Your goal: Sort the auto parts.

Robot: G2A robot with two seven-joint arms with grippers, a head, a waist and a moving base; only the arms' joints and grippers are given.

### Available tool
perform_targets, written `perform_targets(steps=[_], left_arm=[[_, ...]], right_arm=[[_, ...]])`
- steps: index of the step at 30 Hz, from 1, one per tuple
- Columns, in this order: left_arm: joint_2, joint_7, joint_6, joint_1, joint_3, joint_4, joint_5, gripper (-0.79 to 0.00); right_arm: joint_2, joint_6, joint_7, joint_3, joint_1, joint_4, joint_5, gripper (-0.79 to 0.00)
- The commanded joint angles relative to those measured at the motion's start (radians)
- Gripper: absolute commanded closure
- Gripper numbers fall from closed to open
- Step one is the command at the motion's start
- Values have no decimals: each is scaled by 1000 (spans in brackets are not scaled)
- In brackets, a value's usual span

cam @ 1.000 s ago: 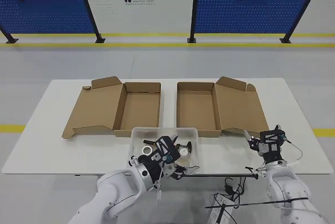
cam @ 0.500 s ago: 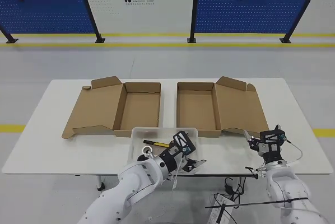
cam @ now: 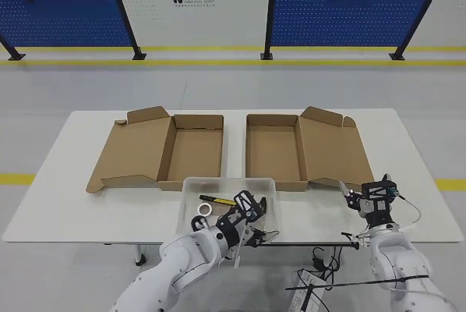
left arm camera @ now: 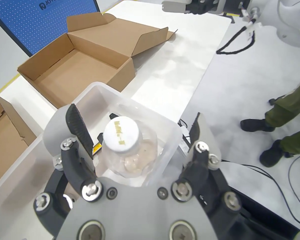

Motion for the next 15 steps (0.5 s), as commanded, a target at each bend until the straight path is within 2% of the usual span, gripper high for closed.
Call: perform_targets(steps=[1, 3, 6, 8, 10, 12, 15], left_arm=[[-2, -1, -3, -8, 9, 16, 4, -785], [-4, -2, -5, -16, 16, 29, 7, -767], [-6, -3, -5, -26, 24, 45, 8, -690], [-7, -3, -6, -29, 26, 53, 8, -409], [-7, -4, -8, -30, 26, 59, 8, -243], [-7, -4, -9, -28, 24, 62, 6, -22], [-7, -3, -7, -27, 22, 64, 4, 0]], right_arm=[[0, 0, 0, 0, 0, 0, 0, -785], [0, 0, 0, 0, 0, 0, 0, -785], [0, 0, 0, 0, 0, 0, 0, -785], [0, 0, 0, 0, 0, 0, 0, -785], [0, 0, 0, 0, 0, 0, 0, -785], [0, 0, 0, 0, 0, 0, 0, -785], [0, 0, 0, 0, 0, 0, 0, -785]])
